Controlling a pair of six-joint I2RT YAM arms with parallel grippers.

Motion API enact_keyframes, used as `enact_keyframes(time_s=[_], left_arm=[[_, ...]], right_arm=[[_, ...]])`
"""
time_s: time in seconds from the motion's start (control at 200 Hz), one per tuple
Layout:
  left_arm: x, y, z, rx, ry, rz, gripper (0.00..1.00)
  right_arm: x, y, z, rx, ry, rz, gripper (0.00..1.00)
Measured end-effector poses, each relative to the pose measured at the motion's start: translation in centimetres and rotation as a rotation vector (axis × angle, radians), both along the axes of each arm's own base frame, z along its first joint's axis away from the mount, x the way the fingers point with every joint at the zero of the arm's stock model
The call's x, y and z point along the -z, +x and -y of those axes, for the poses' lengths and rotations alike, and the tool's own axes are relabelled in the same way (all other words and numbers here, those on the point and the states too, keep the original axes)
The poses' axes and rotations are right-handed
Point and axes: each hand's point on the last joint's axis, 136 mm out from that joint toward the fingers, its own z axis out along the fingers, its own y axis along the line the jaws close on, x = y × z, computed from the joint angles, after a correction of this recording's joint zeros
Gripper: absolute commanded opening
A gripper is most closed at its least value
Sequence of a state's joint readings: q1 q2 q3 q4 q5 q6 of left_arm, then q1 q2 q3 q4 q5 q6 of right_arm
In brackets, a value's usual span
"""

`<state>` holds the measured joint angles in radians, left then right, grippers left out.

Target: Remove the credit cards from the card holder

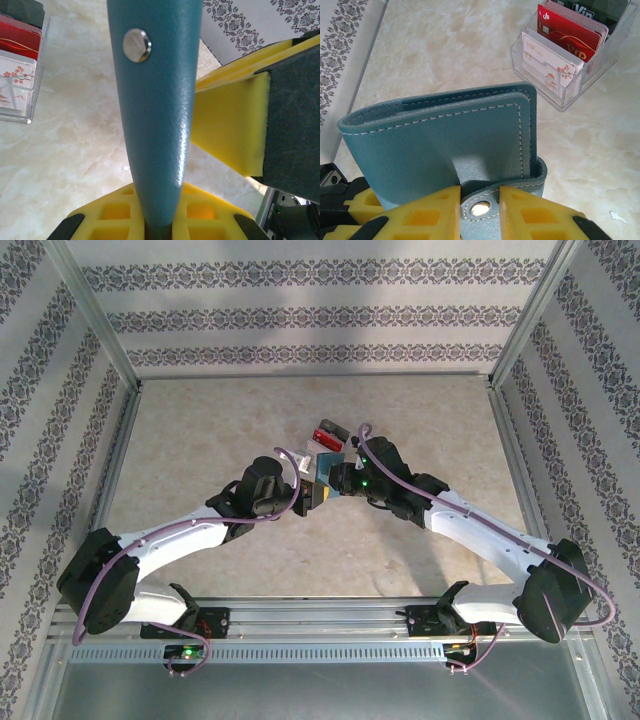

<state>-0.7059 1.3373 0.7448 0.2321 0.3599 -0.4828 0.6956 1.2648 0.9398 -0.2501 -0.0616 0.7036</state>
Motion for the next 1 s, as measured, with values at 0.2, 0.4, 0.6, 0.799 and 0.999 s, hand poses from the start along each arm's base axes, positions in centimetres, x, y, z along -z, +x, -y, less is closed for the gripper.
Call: enact_keyframes(time_s=[0.2,0.4,0.6,0.799,0.999], left_arm=[[0.0,0.0,0.0,-0.002,0.001,0.001,0.00],[-0.6,0.3,-0.2,-0.020,-0.005,0.021,0.00],[-1.7,0.4,-0.1,-0.023,-0.028,0.050,0.00],[-2.0,0.4,-0.3,-0.025,-0.029,0.058,0.00],[-3.7,0.2,-1.0,-0.008,-0.017,0.098,0.00]], right_arm=[[0.0,0.0,0.0,-0.002,0.002,0.000,0.10],[0.7,0.3,1.3,0.031,-0.026,-0.017,0.00],[1.5,0.4,2.5,0.057,-0.063,-0.035,0.00],[1.0,0.6,5.1,0.094,-0.062,-0.010,0.27],[-0.3,0.1,6.9,0.054,-0.018,0.043,0.42]])
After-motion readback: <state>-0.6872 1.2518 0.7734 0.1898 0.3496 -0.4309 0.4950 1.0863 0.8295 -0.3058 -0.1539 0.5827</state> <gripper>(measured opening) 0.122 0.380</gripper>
